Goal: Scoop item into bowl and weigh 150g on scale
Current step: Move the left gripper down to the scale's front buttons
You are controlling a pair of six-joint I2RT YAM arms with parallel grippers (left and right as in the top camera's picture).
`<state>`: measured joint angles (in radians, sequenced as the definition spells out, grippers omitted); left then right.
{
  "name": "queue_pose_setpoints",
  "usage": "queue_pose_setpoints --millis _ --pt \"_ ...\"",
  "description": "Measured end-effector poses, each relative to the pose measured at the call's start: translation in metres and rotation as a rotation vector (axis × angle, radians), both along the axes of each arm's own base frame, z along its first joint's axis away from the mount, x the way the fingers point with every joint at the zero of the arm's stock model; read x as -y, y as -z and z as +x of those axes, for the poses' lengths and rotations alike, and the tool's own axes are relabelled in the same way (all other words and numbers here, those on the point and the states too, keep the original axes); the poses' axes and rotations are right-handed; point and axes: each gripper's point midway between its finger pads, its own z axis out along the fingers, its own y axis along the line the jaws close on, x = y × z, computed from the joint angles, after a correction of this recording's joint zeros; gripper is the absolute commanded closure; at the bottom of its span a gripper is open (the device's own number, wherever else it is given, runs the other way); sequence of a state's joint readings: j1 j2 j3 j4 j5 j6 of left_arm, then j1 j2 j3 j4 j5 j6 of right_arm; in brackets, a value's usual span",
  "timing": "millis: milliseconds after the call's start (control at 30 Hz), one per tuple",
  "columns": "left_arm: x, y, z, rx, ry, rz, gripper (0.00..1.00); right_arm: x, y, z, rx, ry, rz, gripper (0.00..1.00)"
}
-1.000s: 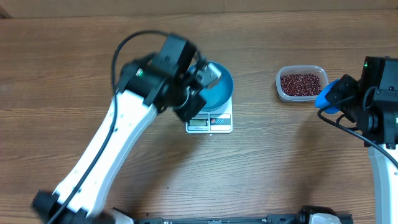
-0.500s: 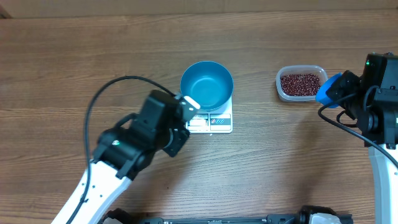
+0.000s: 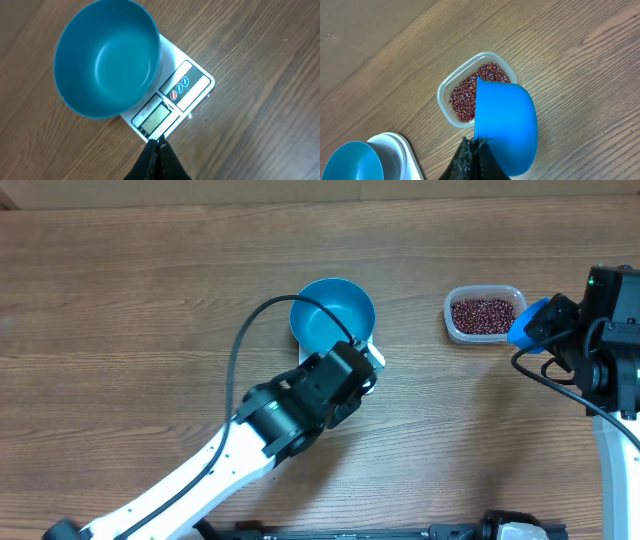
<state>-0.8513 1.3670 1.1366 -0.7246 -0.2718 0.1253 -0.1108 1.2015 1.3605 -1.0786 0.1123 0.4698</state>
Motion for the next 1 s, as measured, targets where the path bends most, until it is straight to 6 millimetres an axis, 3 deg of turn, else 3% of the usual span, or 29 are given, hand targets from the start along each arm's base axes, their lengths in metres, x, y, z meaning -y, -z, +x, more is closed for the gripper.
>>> queue_pose_setpoints --millis 233,367,600,1000 --pt "0.019 0.034 -0.008 -0.052 0.080 0.089 0.96 0.000 0.000 0.000 0.000 0.001 0.000 0.96" --pt "0.042 0.030 -0.016 -0.014 0.153 0.067 0.96 0.000 0.000 0.000 -0.002 0.000 0.000 0.96" --pt "0.048 0.029 -0.015 0.000 0.163 0.056 0.96 0.000 0.002 -0.003 -0.013 0.001 0.001 0.96" --pt "0.049 0.092 -0.014 -0.110 0.166 0.189 0.96 0.000 0.002 -0.003 -0.014 0.000 0.002 0.96"
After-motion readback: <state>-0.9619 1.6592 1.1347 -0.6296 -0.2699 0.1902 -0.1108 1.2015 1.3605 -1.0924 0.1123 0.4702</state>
